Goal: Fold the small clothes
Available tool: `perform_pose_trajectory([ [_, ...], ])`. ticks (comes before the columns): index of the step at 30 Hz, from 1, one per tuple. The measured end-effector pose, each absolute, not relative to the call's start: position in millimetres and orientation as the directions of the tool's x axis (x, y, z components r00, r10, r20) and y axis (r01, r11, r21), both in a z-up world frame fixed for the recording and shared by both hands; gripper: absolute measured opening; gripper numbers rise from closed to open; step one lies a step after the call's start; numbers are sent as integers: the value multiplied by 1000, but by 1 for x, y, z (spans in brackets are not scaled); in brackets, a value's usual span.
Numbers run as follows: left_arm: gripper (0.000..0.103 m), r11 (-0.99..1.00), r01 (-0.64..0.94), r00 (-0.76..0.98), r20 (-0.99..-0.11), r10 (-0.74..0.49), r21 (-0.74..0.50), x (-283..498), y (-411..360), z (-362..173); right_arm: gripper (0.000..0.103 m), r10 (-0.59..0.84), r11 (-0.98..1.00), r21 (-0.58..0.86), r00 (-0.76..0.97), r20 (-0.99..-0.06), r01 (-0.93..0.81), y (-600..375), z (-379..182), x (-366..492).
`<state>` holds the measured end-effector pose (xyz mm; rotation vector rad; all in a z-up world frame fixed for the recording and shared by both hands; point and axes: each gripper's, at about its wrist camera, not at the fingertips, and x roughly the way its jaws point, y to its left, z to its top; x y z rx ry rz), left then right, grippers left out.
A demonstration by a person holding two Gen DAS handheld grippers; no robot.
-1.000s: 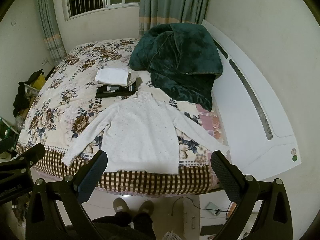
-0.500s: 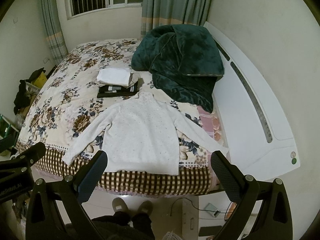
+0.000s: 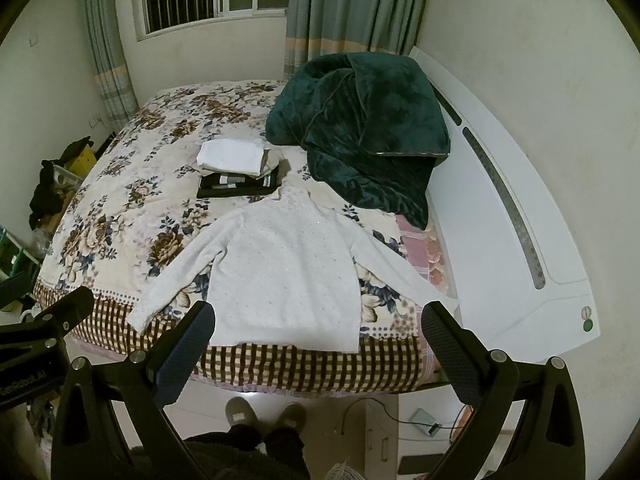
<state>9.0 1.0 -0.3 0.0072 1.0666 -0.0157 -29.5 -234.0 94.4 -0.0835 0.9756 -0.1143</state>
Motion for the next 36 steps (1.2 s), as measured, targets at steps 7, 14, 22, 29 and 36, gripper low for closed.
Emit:
perform_pose_trajectory([
  [7,103,1000,15,486,-874,-9,-2,9,0,-1,103,-135,991,-123,557,-820,60,-233,95,-30],
  [14,103,1000,18,486,-874,-13,-4,8,3,0,103,-133,991,-122,558,-819,57,-231,98,-30],
  [22,103,1000,16,492,-871,-14,-7,12,0,0,103,-131,991,-124,565,-815,50,-229,107,-23],
  [29,103,1000,18,494,-869,-21,-14,24,-3,8,103,-129,991,-124,569,-812,48,-230,110,-23],
  [36,103,1000,18,497,-867,-20,-13,25,-4,9,103,-130,991,-124,569,-812,50,-228,112,-22],
])
